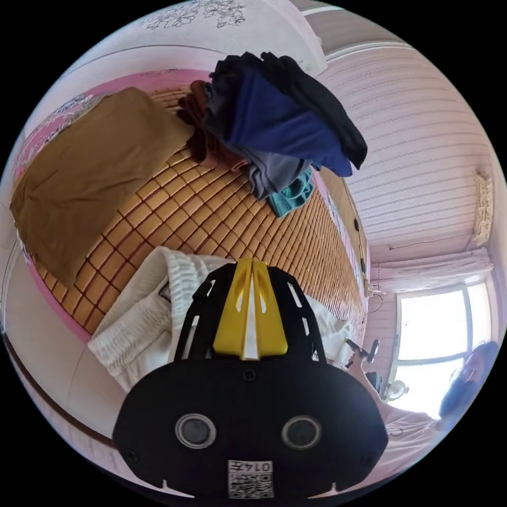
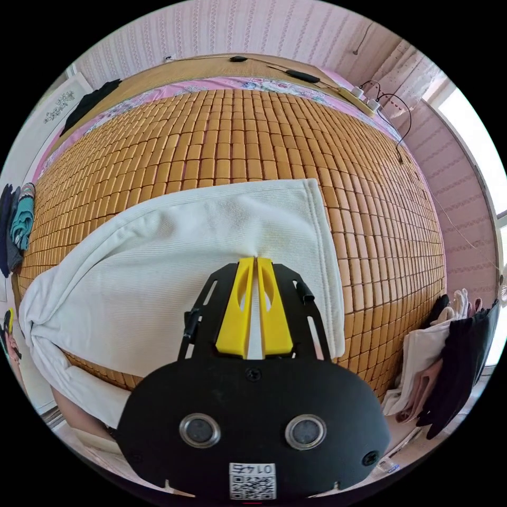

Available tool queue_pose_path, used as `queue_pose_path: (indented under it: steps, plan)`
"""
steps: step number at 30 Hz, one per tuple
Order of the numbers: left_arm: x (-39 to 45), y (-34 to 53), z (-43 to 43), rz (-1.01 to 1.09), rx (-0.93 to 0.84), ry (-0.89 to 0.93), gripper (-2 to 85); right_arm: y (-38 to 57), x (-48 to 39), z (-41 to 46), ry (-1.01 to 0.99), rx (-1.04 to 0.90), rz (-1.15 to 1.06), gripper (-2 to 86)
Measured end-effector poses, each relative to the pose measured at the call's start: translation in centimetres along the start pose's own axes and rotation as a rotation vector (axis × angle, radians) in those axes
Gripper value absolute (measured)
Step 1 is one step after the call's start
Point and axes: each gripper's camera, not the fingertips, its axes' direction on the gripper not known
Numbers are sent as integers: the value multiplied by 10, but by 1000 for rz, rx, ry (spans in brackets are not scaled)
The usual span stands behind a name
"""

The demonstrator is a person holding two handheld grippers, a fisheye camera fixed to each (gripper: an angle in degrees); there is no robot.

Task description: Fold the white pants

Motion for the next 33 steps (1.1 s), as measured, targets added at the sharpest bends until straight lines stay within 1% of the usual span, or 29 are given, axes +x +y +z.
queue_pose_path:
  steps: [1, 2, 4, 6, 8, 10, 11, 12, 15, 17, 18, 20, 23, 25, 27, 28, 29, 30, 31, 32, 33]
  plan:
    - [27, 4, 5, 153, -41, -47, -4, -3, -7, 1, 16, 28, -16, 2]
    - [43, 9, 9, 243, -76, -88, -2, -3, -13, 2, 38, 50, -28, 2]
    - [96, 49, 34, 534, -255, -268, 27, -1, -23, 4, 76, 84, -46, 1]
    - [120, 86, 50, 654, -355, -283, 66, 5, -33, 7, 116, 134, -66, 0]
    - [134, 117, 62, 723, -393, -339, 89, 8, -41, 9, 145, 171, -74, -1]
    - [148, 150, 90, 850, -435, -535, 106, 2, -44, 9, 142, 157, -55, -2]
    - [150, 155, 100, 865, -444, -573, 110, -2, -45, 9, 138, 144, -45, -2]
    - [149, 161, 119, 851, -464, -619, 108, -4, -46, 9, 137, 139, -44, -2]
    - [149, 157, 157, 697, -560, -622, 84, -10, -48, 10, 123, 130, -54, -3]
    - [162, 158, 159, 701, -565, -592, 45, -19, -42, 8, 74, 100, -42, -5]
    - [172, 161, 154, 734, -525, -611, 5, -22, -40, 8, 59, 86, -38, -5]
    - [187, 165, 145, 801, -507, -656, -4, -35, -32, 7, -7, 31, -32, -8]
    - [219, 159, 117, 892, -406, -726, -8, -51, -23, 7, -79, -41, -39, -9]
    - [245, 137, 100, 958, -253, -790, -9, -63, -24, 8, -89, -92, -73, -9]
    - [255, 107, 104, 945, -146, -810, -9, -75, -29, 9, -71, -150, -127, -9]
    - [254, 82, 116, 874, -85, -794, -8, -83, -34, 9, -51, -184, -162, -9]
    - [251, 71, 123, 830, -61, -771, -8, -88, -41, 10, -21, -201, -199, -9]
    - [241, 50, 138, 732, -23, -712, -6, -90, -44, 10, -4, -199, -211, -9]
    - [228, 34, 152, 624, -15, -657, -3, -91, -51, 10, 36, -180, -228, -8]
    - [221, 27, 157, 560, -16, -638, -2, -92, -59, 10, 81, -161, -235, -8]
    - [208, 18, 160, 433, -5, -609, 0, -93, -63, 11, 105, -158, -236, -9]
